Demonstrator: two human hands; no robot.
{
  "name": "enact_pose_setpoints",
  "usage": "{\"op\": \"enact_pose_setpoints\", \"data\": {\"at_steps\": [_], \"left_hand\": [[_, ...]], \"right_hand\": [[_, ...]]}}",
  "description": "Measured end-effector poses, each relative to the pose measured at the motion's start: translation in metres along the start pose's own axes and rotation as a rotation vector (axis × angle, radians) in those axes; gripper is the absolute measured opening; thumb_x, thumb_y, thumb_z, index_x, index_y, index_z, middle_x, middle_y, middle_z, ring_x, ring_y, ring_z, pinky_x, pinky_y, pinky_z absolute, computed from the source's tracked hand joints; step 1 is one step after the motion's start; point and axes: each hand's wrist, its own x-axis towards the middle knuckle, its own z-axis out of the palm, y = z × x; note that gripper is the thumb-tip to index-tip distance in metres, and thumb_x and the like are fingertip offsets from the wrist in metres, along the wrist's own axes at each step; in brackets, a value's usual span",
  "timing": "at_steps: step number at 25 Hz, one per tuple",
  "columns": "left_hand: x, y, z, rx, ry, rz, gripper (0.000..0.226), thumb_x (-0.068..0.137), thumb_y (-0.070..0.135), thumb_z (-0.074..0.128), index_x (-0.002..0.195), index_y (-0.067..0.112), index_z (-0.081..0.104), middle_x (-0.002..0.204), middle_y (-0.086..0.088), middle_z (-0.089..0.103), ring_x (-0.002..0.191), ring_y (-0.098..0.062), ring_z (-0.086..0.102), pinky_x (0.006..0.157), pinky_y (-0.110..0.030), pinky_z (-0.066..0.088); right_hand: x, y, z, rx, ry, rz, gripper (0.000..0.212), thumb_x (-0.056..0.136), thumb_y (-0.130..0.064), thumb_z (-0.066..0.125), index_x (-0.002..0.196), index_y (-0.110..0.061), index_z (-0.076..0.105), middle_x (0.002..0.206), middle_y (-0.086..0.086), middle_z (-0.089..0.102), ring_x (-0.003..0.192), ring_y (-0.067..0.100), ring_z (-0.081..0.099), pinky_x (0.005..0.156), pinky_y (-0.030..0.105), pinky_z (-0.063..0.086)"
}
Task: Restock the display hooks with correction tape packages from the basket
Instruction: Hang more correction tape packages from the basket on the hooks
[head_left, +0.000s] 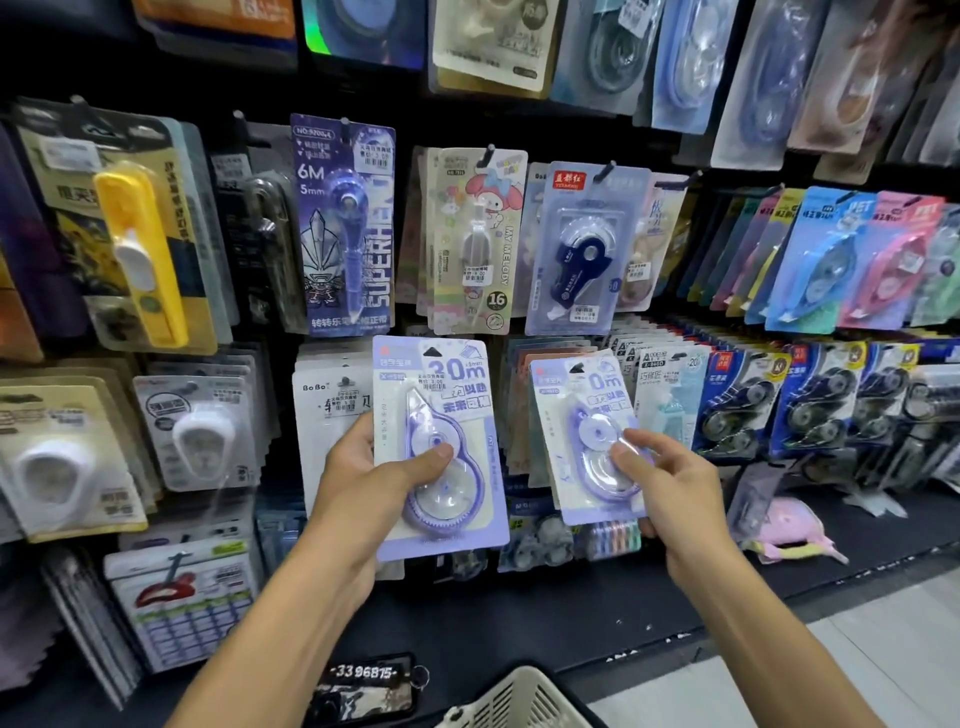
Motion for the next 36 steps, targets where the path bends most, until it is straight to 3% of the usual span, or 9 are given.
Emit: {"op": "enact_pose_setpoints", "data": {"at_steps": [2,5,8,10,15,18,24,29,36], "left_hand": [[-0.001,0.000,0.005,0.008,-0.006,0.004,0.035,0.085,0.001,0.076,0.112,0.023,0.071,0.102,0.002,0.081,0.095,-0.020,0.077,0.085,-0.036,0.057],[-0.001,-0.002,0.011,0.012,-0.019,-0.006,0.035,0.090,0.001,0.070,0.116,0.025,0.069,0.106,0.006,0.080,0.101,-0.018,0.075,0.088,-0.036,0.056],[-0.002,-0.005,0.019,-0.006,-0.070,-0.002,0.035,0.093,0.002,0.068,0.118,0.026,0.068,0.109,0.006,0.079,0.102,-0.016,0.075,0.088,-0.036,0.057],[-0.007,-0.008,0.028,-0.013,-0.184,0.008,0.034,0.094,0.001,0.065,0.118,0.024,0.067,0.109,0.005,0.079,0.100,-0.014,0.076,0.082,-0.030,0.060],[-0.006,-0.013,0.023,0.570,-0.089,0.260,0.027,0.094,0.019,0.069,0.113,0.034,0.060,0.111,0.015,0.068,0.104,-0.012,0.063,0.087,-0.025,0.049],[0.002,-0.005,0.004,1.044,0.083,0.487,0.041,0.093,0.030,0.066,0.132,0.035,0.053,0.140,0.015,0.052,0.134,-0.014,0.040,0.111,-0.038,0.036],[0.025,-0.007,-0.029,1.560,0.014,0.447,0.063,0.097,0.041,0.053,0.155,0.034,0.029,0.172,0.005,0.002,0.157,-0.019,-0.008,0.126,-0.047,0.006],[0.032,-0.015,-0.037,1.680,-0.056,0.395,0.075,0.098,0.044,0.050,0.162,0.032,0.013,0.170,0.003,-0.018,0.155,-0.022,-0.024,0.127,-0.045,-0.001],[0.032,-0.020,-0.039,1.665,-0.075,0.420,0.075,0.098,0.040,0.051,0.162,0.031,0.013,0.170,0.002,-0.019,0.154,-0.022,-0.026,0.128,-0.045,-0.001]], "right_hand": [[0.000,0.003,0.004,-0.014,-0.114,0.049,0.040,0.091,-0.018,0.074,0.129,-0.027,0.066,0.131,0.000,0.057,0.106,0.019,0.063,0.074,0.033,0.058],[-0.014,0.004,0.013,-0.387,-0.111,-0.148,0.055,0.094,-0.031,0.068,0.144,-0.036,0.047,0.157,-0.005,0.034,0.142,0.015,0.036,0.112,0.041,0.036],[-0.046,-0.010,0.034,-0.181,-0.299,-0.345,0.054,0.081,-0.049,0.073,0.128,-0.051,0.046,0.138,-0.015,0.054,0.116,0.004,0.059,0.096,0.031,0.049],[-0.057,-0.008,0.051,0.096,-0.495,-0.282,0.053,0.083,-0.027,0.080,0.126,-0.038,0.052,0.120,-0.012,0.068,0.103,0.009,0.070,0.084,0.024,0.055],[-0.028,-0.014,0.042,0.309,-0.240,-0.157,0.044,0.089,0.008,0.066,0.118,-0.024,0.064,0.120,-0.010,0.070,0.104,0.009,0.070,0.080,0.025,0.057],[0.004,-0.016,0.017,0.111,-0.132,-0.107,0.040,0.088,-0.003,0.069,0.117,-0.030,0.067,0.122,-0.016,0.064,0.121,0.016,0.059,0.091,0.028,0.049],[0.040,-0.004,0.010,-0.149,-0.221,-0.135,0.046,0.088,-0.024,0.075,0.124,-0.049,0.060,0.145,-0.009,0.052,0.136,0.019,0.048,0.111,0.045,0.041],[0.033,0.042,0.012,-1.045,-0.172,-0.713,0.075,0.099,-0.038,0.056,0.161,-0.030,0.014,0.169,-0.009,0.005,0.151,0.023,0.024,0.118,0.048,0.032],[0.062,0.030,0.060,-1.201,-0.223,-0.455,0.074,0.105,-0.048,0.039,0.162,-0.023,-0.002,0.170,-0.005,-0.009,0.152,0.032,0.020,0.113,0.050,0.039]]}}
